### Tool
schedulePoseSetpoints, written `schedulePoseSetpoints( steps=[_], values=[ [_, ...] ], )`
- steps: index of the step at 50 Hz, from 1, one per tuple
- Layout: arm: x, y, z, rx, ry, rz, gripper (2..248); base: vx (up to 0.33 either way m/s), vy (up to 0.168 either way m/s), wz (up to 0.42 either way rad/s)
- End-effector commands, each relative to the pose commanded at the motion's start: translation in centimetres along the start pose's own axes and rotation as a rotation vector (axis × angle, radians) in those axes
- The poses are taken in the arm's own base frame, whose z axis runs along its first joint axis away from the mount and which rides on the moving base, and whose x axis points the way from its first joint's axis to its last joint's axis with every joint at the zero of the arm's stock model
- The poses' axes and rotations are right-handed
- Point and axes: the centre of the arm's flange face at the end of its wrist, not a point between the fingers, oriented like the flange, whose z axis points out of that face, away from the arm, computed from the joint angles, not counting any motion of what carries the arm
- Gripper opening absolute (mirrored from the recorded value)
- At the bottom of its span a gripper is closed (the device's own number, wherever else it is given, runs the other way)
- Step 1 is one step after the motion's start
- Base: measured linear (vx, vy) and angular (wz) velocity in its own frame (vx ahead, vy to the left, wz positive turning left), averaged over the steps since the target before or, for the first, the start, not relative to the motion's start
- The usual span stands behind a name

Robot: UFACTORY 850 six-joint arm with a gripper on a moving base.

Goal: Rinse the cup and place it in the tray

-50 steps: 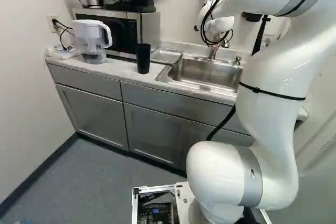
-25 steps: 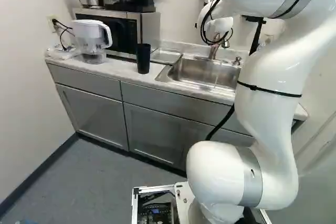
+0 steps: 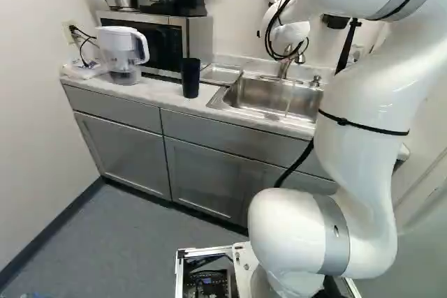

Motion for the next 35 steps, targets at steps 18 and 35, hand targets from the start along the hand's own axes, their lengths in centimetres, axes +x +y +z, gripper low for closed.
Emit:
schedulePoseSetpoints(
  steps=[18, 35],
  values=[
    [-0.6, -1.6, -3.4, 0.028, -0.031, -0.005, 247, 0.000, 0.000, 0.000],
    [-1.5, -2.6, -6.3, 0.046, -0.101, -0.009, 247, 0.000, 0.000, 0.000]
  ],
)
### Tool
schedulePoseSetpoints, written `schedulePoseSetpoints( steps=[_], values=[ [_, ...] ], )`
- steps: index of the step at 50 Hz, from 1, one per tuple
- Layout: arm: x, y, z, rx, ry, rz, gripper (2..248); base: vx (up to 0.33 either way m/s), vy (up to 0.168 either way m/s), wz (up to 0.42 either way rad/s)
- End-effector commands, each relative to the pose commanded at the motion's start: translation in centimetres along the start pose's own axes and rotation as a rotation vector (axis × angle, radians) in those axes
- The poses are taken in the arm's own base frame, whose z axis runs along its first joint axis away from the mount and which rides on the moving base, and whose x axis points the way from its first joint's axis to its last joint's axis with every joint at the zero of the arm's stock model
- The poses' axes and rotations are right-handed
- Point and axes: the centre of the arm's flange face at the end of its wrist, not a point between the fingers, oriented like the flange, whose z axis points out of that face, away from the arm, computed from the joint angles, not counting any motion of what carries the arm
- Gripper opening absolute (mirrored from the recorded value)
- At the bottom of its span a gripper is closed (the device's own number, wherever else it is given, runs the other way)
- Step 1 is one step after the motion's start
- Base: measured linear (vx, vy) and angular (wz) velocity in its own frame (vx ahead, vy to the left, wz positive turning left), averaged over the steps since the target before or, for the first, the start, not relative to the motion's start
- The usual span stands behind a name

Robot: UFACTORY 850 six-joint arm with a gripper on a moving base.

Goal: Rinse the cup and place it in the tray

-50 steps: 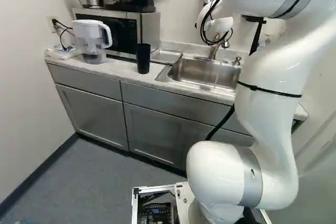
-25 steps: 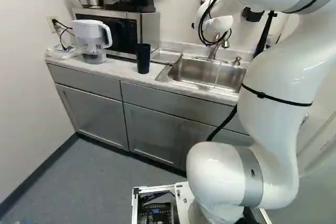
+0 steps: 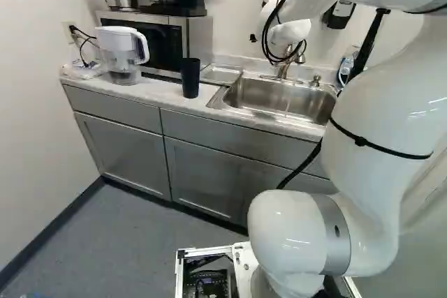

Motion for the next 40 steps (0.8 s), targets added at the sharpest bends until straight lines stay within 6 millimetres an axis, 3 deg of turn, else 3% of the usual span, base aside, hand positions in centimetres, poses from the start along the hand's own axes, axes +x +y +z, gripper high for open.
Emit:
schedulePoseSetpoints(
  steps=[17, 40],
  values=[
    [-1.3, -0.7, -1.9, 0.013, -0.091, -0.004, 247, 0.000, 0.000, 0.000],
    [-2.6, -0.8, -2.2, 0.014, -0.235, -0.005, 247, 0.000, 0.000, 0.000]
  ],
)
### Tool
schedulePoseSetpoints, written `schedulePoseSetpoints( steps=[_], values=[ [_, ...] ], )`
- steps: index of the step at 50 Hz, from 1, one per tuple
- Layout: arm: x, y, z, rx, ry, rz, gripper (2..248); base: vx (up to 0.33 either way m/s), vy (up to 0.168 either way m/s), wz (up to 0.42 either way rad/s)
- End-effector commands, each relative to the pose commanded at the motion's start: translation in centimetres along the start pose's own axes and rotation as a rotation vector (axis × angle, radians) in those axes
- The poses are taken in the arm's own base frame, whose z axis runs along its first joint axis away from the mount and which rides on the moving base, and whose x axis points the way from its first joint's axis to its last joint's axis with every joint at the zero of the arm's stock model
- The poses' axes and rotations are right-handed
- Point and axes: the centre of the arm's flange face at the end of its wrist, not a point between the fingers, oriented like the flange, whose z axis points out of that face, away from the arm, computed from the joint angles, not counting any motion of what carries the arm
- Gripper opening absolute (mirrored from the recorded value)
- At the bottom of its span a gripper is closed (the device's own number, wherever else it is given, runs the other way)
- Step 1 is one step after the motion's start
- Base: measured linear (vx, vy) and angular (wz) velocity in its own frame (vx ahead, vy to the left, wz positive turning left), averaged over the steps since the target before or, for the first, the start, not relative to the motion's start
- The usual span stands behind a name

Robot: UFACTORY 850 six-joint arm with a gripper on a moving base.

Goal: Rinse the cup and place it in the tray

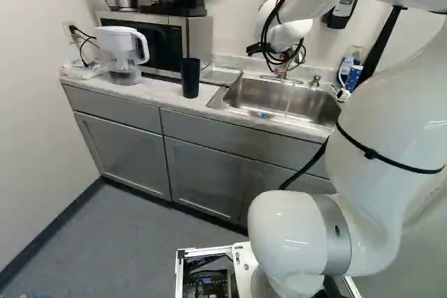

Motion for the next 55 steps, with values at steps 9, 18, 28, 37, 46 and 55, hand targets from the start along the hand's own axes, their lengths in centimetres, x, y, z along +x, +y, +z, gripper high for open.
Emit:
schedulePoseSetpoints(
  steps=[9, 18, 28, 37, 46, 55],
  values=[
    [-0.6, 0.0, -0.1, 0.000, -0.059, 0.000, 247, 0.000, 0.000, 0.000],
    [-1.4, 0.1, -0.6, -0.002, -0.120, 0.001, 247, 0.000, 0.000, 0.000],
    [-2.5, 0.7, -1.6, -0.012, -0.187, 0.008, 247, 0.000, 0.000, 0.000],
    [-3.4, 1.6, -2.5, -0.027, -0.247, 0.019, 247, 0.000, 0.000, 0.000],
    [-4.3, 2.6, -3.3, -0.045, -0.306, 0.033, 247, 0.000, 0.000, 0.000],
    [-4.8, 3.7, -4.0, -0.064, -0.320, 0.048, 247, 0.000, 0.000, 0.000]
  ],
)
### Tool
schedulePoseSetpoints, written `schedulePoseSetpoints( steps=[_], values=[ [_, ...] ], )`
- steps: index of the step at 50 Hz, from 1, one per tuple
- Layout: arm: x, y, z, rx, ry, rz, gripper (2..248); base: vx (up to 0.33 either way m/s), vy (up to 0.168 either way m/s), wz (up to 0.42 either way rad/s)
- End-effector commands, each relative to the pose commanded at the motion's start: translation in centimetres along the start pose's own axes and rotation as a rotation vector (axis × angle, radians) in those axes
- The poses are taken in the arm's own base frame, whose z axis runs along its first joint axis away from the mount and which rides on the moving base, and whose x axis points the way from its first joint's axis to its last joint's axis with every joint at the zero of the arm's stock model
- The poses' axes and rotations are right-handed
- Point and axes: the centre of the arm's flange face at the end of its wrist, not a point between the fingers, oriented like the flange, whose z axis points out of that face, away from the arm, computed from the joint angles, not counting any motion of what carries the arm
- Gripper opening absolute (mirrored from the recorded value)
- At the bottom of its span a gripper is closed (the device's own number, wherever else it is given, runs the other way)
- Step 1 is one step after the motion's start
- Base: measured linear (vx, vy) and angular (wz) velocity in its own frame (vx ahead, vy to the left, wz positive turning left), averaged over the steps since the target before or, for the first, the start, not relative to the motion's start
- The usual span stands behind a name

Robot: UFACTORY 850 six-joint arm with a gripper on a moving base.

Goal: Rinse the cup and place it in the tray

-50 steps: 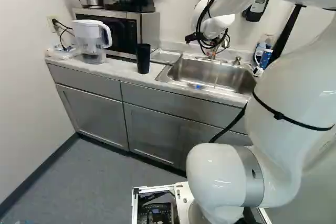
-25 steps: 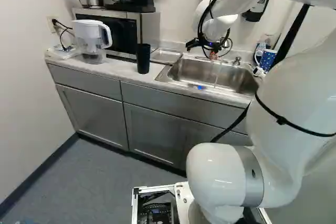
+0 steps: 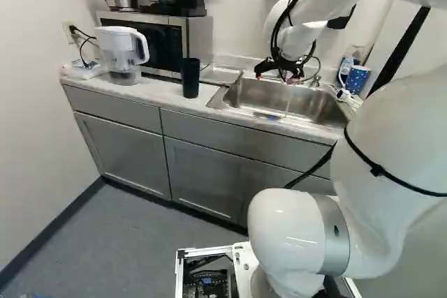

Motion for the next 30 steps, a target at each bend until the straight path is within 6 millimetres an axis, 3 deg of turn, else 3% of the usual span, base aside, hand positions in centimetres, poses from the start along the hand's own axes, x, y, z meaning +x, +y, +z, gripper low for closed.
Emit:
schedulePoseSetpoints(
  steps=[30],
  values=[
    [-1.4, 3.9, -1.3, -0.061, 0.003, 0.064, 247, 0.000, 0.000, 0.000]
  ],
)
